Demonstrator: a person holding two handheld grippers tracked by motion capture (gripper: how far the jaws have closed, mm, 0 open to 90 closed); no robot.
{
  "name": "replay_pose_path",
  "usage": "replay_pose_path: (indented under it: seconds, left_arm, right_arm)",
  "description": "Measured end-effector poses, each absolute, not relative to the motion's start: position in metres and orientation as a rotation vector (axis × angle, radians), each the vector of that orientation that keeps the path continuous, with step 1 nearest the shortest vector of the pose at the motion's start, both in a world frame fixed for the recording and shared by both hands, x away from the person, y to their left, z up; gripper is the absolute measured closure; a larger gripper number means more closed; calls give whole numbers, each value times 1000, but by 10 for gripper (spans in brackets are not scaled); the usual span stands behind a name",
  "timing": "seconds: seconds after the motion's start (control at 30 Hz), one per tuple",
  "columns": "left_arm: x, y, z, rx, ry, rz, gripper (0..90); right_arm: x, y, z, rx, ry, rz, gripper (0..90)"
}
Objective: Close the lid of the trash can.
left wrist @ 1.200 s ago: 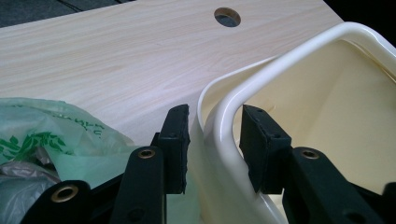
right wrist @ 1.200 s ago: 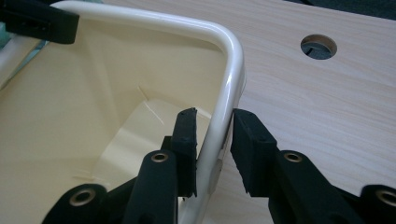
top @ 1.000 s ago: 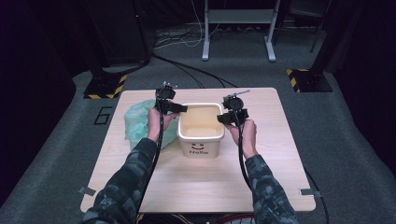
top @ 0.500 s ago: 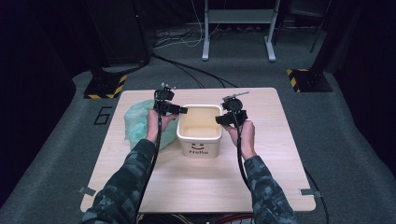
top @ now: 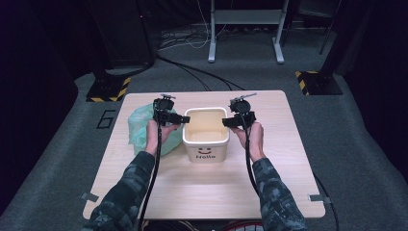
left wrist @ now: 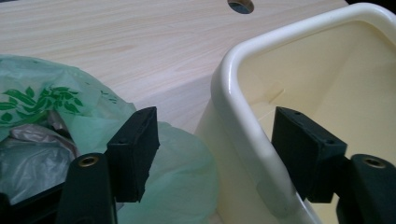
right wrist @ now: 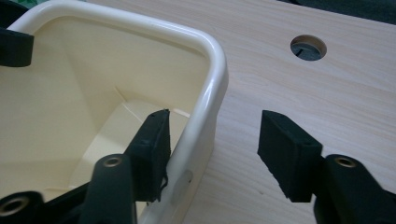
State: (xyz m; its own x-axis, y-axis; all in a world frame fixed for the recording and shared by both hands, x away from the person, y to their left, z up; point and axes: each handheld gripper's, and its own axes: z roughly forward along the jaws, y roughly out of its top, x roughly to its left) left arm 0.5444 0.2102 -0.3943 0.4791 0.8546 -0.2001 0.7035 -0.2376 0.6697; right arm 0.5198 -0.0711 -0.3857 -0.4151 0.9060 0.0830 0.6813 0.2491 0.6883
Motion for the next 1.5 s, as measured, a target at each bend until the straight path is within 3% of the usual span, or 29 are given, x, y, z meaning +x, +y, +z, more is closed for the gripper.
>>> replay_pose_path:
  seconds: [0.13,0.23,0.37,0.97,1.5]
  left_arm:
    - [540,211,-391,1993,1270,282,252]
    - [533,213,-388,1986,1257,301,185]
    - [526,214,-385,1995,1232,321,156]
    - [473,247,-378,1949,1151,339,128]
    - [424,289,-401,1920,1177,375,123]
  right_arm:
    - [520,-74,-386,1455,2200,962,332]
    - [517,-79,-387,1435,2218,1002,205]
    - [512,-83,-385,1411,2214,1045,150]
    - [471,-96,-367,1269,2207,1143,59]
    - [425,-117,-369,1211,2143,1151,32]
